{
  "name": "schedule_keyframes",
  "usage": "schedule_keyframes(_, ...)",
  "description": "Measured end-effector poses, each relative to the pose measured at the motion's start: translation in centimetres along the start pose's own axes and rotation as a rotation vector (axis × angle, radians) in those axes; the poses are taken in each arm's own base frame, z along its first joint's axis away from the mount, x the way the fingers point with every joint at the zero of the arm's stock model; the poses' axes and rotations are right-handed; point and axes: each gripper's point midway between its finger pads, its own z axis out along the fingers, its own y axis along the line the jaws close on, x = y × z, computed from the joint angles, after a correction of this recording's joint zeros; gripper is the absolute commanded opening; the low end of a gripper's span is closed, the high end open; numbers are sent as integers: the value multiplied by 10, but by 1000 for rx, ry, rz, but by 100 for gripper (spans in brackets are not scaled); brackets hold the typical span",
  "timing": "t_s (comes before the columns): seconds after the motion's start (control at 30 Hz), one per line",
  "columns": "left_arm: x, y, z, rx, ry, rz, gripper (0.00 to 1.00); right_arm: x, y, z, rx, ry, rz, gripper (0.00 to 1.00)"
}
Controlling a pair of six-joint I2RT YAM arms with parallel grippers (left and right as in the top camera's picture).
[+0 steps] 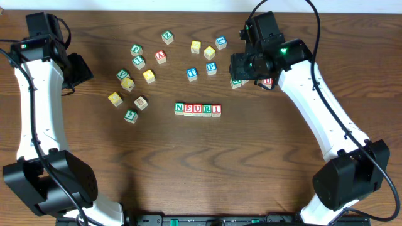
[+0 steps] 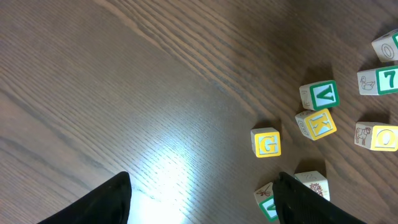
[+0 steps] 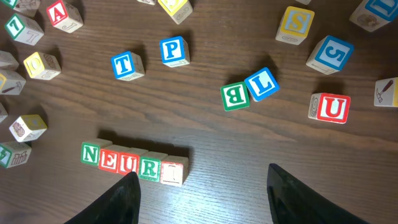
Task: Spell out NEURIPS
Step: 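Move the right gripper up to the far right block cluster, then move the right gripper over the blue P block and lower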
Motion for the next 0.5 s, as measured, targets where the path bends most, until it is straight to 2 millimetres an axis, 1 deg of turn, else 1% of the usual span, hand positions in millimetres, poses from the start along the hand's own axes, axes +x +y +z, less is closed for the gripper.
schedule_keyframes(0.23, 0, 0, 0, 0, 0, 0, 72, 0, 0, 3, 0, 1, 0, 59)
schedule_keyframes(0.5, 0, 0, 0, 0, 0, 0, 72, -1, 1, 25, -9, 18, 1, 59)
